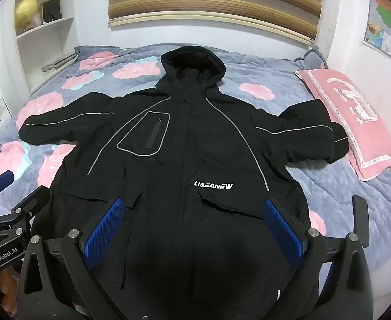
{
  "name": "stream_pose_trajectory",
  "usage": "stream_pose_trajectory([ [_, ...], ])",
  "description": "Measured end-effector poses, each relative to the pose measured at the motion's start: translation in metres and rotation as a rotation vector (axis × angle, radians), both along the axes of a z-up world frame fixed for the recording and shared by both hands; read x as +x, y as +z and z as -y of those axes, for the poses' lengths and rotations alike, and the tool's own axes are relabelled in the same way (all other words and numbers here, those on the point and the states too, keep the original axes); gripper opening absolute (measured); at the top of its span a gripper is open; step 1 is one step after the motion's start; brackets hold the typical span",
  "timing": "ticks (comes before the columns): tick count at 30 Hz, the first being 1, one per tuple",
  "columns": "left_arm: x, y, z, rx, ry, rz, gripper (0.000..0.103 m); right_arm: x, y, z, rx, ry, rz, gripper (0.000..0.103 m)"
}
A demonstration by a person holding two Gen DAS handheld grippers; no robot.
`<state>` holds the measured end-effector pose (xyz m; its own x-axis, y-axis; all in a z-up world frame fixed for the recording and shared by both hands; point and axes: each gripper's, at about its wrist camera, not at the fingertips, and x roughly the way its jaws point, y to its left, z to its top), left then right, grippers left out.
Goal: Fold large clothes
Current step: 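Grasp the cuff of the jacket sleeve with the left gripper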
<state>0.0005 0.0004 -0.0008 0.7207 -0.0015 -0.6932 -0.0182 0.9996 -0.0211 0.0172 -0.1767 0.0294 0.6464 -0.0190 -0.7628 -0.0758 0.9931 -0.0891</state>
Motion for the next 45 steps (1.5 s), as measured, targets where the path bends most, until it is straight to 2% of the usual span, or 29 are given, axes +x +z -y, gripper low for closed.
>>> stream_pose_trajectory([
  [16,0.006,-0.006,-0.009,-0.022,0.007,-0.013,0.096,0.007,-0.003,-0.013,-0.004,0.021,0.007,0.103],
  [21,0.011,-0.006,-0.017,-0.036,0.018,-0.014,0.096,0.017,0.014,-0.024,-0.016,0.024,0.080,0.103],
  [27,0.032,-0.001,-0.041,-0.035,0.042,0.060,0.096,0.050,0.016,-0.022,-0.023,0.039,0.201,0.103],
  [29,0.042,-0.001,-0.063,-0.031,0.071,0.091,0.096,0.063,0.004,-0.019,0.017,0.079,0.211,0.103],
  [32,0.060,-0.005,-0.111,-0.010,0.131,0.139,0.096,0.090,-0.029,-0.012,0.062,0.111,0.211,0.103],
  [34,0.071,-0.009,-0.150,-0.008,0.176,0.154,0.096,0.113,-0.059,-0.004,0.118,0.108,0.176,0.103],
  [36,0.087,-0.017,-0.206,-0.064,0.239,0.164,0.096,0.127,-0.084,0.003,0.176,0.097,0.149,0.103],
  [37,0.090,-0.018,-0.221,-0.063,0.255,0.156,0.096,0.135,-0.101,0.006,0.184,0.080,0.136,0.103],
  [38,0.094,-0.022,-0.247,-0.093,0.285,0.171,0.096,0.141,-0.115,0.007,0.181,0.065,0.117,0.103],
  [42,0.111,-0.041,-0.322,-0.134,0.424,0.179,0.096,0.158,-0.176,0.007,0.173,0.047,0.000,0.103],
  [43,0.121,-0.052,-0.344,-0.156,0.463,0.170,0.096,0.165,-0.186,0.006,0.177,0.049,-0.038,0.103],
  [45,0.131,-0.059,-0.374,-0.201,0.498,0.175,0.096,0.165,-0.185,0.008,0.182,0.055,-0.016,0.103],
])
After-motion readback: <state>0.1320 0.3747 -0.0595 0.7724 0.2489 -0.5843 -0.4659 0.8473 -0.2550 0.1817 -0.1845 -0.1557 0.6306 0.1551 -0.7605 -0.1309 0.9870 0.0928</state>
